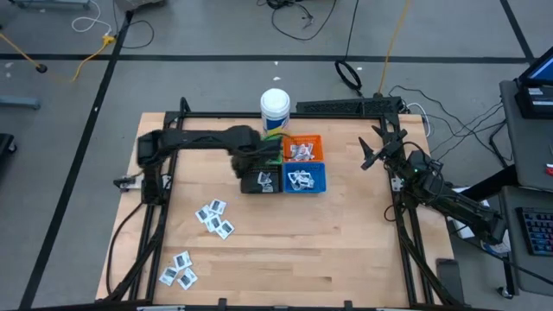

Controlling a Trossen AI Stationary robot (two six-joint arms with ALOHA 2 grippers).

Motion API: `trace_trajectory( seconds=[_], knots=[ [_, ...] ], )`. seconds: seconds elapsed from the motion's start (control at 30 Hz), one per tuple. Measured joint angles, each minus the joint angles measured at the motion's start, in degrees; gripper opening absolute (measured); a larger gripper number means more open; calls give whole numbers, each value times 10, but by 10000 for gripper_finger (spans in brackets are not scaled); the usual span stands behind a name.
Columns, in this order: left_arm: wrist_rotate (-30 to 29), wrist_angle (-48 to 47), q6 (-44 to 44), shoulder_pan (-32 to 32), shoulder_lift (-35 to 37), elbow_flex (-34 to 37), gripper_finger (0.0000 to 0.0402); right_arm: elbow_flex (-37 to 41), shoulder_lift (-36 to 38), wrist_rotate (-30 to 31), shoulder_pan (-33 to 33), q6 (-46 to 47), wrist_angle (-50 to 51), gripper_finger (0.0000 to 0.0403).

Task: Pick & Place First Aid Supplies
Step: Put the black towelette pack into the black basket

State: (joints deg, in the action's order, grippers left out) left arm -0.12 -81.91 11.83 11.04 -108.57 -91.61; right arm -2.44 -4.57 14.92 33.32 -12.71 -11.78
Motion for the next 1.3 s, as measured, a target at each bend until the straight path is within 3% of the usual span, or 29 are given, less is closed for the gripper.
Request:
trace_trajectory(
  seconds=[0.2, 0.33, 0.8, 1.07, 1.17, 1.3],
  knots=[
    [2, -36, -17, -8, -84, -152, 6, 0, 0, 0, 0, 0, 0, 279],
    [1, -50, -22, -7, -119, -208, 11, 0, 0, 0, 0, 0, 0, 279],
    [-11, -8, 7, -18, -208, -210, 9, 0, 0, 0, 0, 0, 0, 279],
    [-21, 26, 12, -19, -217, -210, 11, 0, 0, 0, 0, 0, 0, 279],
    [-14, 26, 9, -18, -217, -210, 26, 0, 0, 0, 0, 0, 0, 279],
    [-14, 25, 22, -19, -217, -210, 76, 0, 0, 0, 0, 0, 0, 279]
  ],
)
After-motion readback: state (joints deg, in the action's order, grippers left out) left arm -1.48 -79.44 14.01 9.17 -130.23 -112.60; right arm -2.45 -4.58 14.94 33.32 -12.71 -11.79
